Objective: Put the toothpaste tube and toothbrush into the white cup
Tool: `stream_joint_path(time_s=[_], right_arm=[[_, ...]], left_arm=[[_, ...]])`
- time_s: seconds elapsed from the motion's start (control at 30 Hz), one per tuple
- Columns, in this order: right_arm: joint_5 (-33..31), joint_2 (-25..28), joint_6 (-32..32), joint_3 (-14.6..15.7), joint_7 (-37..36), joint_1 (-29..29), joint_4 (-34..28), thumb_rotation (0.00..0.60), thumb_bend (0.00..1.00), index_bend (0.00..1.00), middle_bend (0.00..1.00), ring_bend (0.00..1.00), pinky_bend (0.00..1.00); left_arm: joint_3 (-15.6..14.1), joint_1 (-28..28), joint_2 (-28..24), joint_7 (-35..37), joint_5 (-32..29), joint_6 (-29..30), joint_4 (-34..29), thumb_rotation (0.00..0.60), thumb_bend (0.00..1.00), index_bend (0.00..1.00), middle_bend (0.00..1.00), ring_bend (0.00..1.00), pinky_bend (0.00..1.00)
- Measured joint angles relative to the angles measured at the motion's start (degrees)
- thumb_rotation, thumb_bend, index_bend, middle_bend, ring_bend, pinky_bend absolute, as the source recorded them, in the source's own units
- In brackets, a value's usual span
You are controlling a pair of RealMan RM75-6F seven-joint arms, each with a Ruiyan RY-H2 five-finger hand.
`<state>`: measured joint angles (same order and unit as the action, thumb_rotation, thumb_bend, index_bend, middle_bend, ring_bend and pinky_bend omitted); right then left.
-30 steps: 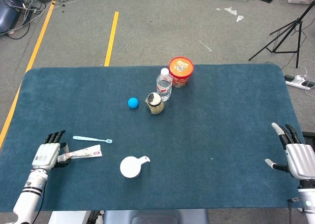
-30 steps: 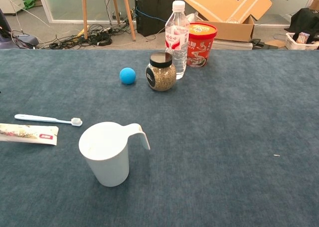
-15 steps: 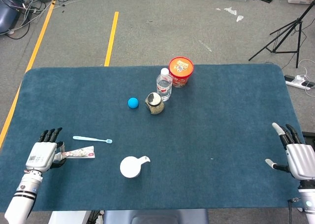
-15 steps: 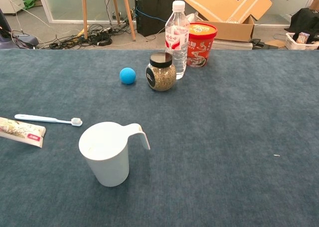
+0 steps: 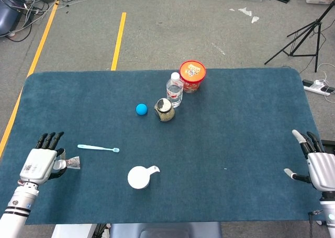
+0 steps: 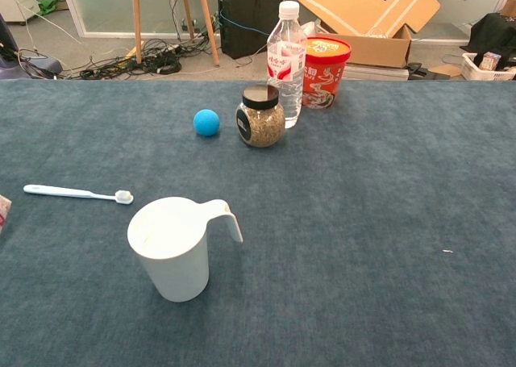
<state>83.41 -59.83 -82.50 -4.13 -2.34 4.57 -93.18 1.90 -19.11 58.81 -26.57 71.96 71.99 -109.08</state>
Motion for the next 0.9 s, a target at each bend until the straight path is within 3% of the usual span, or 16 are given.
stream_joint_path(time_s=[0.33, 0.9], right_arm=[[0.15, 0.23, -0.28, -0.03, -0.58, -0.18, 0.14, 0.6, 0.0, 0.04, 0.18, 0.07, 0.62], [0.25, -0.11, -0.27, 0.07, 0.76, -0.16, -0.19, 0.6, 0.0, 0.04, 0.18, 0.07, 0.62]], left_arm=[[-0.68, 1.49, -5.13, 3.05, 3.75, 1.66, -4.6, 0.6, 0.37, 0.63, 0.08, 0.0, 0.01], [1.11, 1.84, -16.95, 4.21, 8.35, 3.64, -17.69, 0.6, 0.37, 0.63, 0.08, 0.0, 0.01]])
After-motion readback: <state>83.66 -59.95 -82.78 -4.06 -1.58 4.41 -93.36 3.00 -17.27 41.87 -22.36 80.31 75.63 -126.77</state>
